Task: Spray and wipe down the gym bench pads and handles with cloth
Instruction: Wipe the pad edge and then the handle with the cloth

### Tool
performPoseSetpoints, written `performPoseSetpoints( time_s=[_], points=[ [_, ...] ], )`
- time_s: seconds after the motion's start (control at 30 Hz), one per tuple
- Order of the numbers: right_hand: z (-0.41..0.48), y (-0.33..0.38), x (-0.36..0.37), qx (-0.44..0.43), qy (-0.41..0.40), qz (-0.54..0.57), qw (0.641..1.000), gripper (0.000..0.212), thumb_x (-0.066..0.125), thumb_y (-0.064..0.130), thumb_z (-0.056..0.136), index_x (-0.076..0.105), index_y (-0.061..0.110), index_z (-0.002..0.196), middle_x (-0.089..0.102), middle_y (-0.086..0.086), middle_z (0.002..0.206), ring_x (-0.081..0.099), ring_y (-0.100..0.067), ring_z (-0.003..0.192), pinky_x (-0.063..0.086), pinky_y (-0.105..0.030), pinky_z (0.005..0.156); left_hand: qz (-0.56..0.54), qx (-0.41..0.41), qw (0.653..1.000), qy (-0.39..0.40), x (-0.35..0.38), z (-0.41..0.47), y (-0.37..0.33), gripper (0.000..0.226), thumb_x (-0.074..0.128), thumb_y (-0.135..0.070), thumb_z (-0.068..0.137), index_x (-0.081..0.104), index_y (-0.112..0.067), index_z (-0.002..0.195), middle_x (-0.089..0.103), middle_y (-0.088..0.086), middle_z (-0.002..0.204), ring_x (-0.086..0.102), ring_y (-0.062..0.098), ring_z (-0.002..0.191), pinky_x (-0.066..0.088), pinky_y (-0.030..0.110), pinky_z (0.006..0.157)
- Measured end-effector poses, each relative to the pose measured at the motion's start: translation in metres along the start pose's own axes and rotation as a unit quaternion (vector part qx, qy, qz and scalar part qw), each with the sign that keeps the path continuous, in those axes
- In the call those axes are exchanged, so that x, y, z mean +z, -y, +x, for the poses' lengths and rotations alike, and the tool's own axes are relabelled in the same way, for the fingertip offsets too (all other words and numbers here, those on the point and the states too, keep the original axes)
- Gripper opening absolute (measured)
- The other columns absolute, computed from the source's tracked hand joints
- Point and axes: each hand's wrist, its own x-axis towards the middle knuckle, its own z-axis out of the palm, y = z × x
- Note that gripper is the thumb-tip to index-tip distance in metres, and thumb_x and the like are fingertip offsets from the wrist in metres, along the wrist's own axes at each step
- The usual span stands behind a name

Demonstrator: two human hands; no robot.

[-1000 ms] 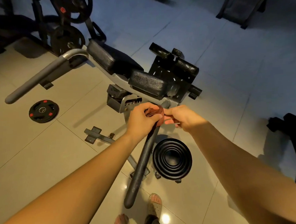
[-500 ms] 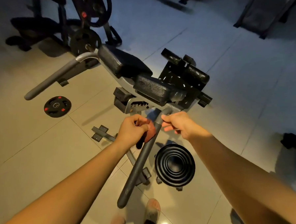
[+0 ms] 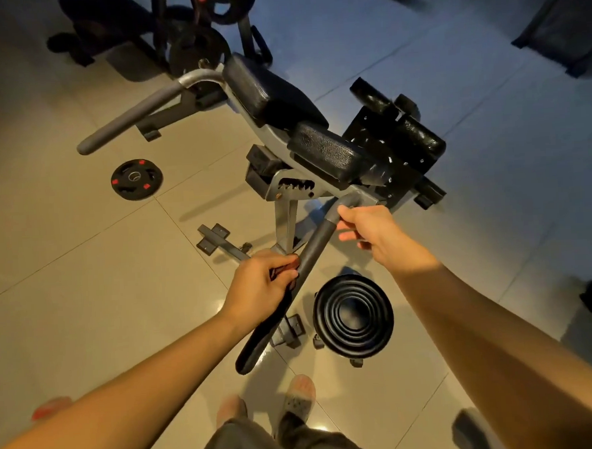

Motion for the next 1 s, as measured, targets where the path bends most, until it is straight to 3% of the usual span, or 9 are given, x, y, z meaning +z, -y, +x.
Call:
performPoseSetpoints(
  time_s=[0.17,0.33,0.57,0.67,0.77,0.9,1.0],
  points=[
    [0.001,-0.004,0.003,-0.019,-0.027,-0.005,0.999,0.015,0.065,0.029,0.1,0.069,0.015,0.105,0.074,0.0,0.087,0.067,-0.01,0.064,0.036,-0.024,0.052,-0.011,0.053,0.998,-0.027,0.023,0.053,-0.038,0.033,0.075,-0.016,0.091,0.074,-0.018,0.124,0.068,0.0,0.113,0.059,0.007,0.099,0.037,0.002,0.086],
    [0.004,-0.007,-0.004,-0.007,-0.024,-0.013,1.0,0.018,0.064,0.03,0.1,0.071,0.018,0.11,0.077,0.003,0.089,0.069,-0.009,0.073,0.043,-0.028,0.063,-0.014,0.051,0.998,0.043,0.008,0.005,0.001,0.039,0.076,-0.015,0.091,0.07,-0.021,0.13,0.063,-0.013,0.128,0.056,0.002,0.12,0.039,0.019,0.109],
    [0.005,-0.016,-0.001,-0.018,-0.037,-0.004,0.999,0.018,0.064,0.032,0.1,0.071,0.018,0.11,0.076,0.005,0.087,0.07,-0.011,0.072,0.044,-0.028,0.062,-0.022,-0.042,0.995,0.086,-0.009,-0.084,0.064,0.038,0.078,-0.012,0.089,0.074,-0.023,0.125,0.07,-0.015,0.117,0.064,0.002,0.11,0.05,0.032,0.104],
    [0.002,-0.014,0.003,-0.027,-0.051,0.003,0.998,0.018,0.064,0.033,0.1,0.071,0.019,0.108,0.076,0.005,0.086,0.069,-0.01,0.071,0.045,-0.029,0.063,-0.02,-0.048,0.999,0.005,0.0,-0.073,0.043,0.034,0.076,-0.016,0.091,0.074,-0.023,0.124,0.071,-0.016,0.108,0.062,-0.002,0.101,0.05,0.024,0.098],
    [0.001,-0.013,0.005,-0.033,-0.052,0.001,0.998,0.019,0.064,0.035,0.1,0.072,0.02,0.108,0.078,0.007,0.081,0.07,-0.011,0.072,0.045,-0.029,0.064,-0.041,-0.017,0.997,-0.057,0.013,-0.028,0.008,0.035,0.074,-0.017,0.092,0.072,-0.022,0.127,0.071,-0.008,0.11,0.06,-0.003,0.098,0.044,0.011,0.091],
    [-0.001,-0.01,0.004,-0.038,-0.06,-0.011,0.997,0.015,0.065,0.034,0.099,0.072,0.021,0.1,0.078,0.006,0.082,0.071,-0.013,0.075,0.046,-0.03,0.066,-0.022,0.048,0.997,-0.051,0.023,0.014,-0.017,0.041,0.074,-0.017,0.092,0.068,-0.017,0.133,0.067,0.0,0.127,0.06,0.013,0.115,0.044,0.026,0.104],
    [-0.002,-0.009,0.004,-0.032,-0.052,-0.017,0.998,0.013,0.065,0.033,0.099,0.071,0.021,0.098,0.078,0.004,0.083,0.07,-0.012,0.074,0.047,-0.03,0.066,0.058,0.106,0.992,-0.025,0.019,-0.016,0.004,0.046,0.07,-0.021,0.095,0.062,-0.02,0.14,0.06,-0.003,0.138,0.054,0.016,0.125,0.041,0.031,0.109]
  ],
)
